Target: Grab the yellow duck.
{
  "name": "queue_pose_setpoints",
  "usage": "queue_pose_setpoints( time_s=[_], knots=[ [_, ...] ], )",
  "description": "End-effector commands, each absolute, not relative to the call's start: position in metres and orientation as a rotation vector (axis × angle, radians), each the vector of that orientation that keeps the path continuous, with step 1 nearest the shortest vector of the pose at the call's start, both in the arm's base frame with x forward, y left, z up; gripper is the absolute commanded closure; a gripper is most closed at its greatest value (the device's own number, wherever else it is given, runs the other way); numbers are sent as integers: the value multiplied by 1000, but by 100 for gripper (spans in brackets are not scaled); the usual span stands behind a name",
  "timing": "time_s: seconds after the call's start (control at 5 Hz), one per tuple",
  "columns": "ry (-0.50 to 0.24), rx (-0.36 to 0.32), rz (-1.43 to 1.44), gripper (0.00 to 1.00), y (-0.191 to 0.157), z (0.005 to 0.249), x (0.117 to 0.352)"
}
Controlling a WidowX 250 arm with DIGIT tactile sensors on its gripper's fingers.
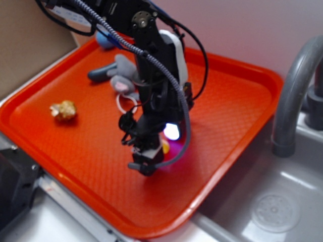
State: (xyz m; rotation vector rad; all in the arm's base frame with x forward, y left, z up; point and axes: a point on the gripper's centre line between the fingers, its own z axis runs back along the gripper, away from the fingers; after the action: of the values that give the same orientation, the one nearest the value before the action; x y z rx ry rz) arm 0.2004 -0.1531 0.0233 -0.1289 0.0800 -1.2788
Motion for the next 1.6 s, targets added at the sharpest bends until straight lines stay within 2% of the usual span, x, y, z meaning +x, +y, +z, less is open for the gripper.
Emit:
queue_pose_setpoints(
  time_s=[0.0, 0.2, 0.4, 0.6, 0.8, 1.0, 1.4],
  knots=[
    [99, -92, -1263, 100, -142, 32, 175],
    [64, -62, -1223, 100, -131, 54, 177],
    [8, -11, -1088, 100, -113, 103, 184],
    [26, 23, -838, 100, -89, 154, 184],
    [75, 60, -588, 100, -72, 201, 176],
    [53, -1, -340, 100, -55, 232, 161],
    [-14, -9, 160, 100, -43, 265, 149]
  ],
)
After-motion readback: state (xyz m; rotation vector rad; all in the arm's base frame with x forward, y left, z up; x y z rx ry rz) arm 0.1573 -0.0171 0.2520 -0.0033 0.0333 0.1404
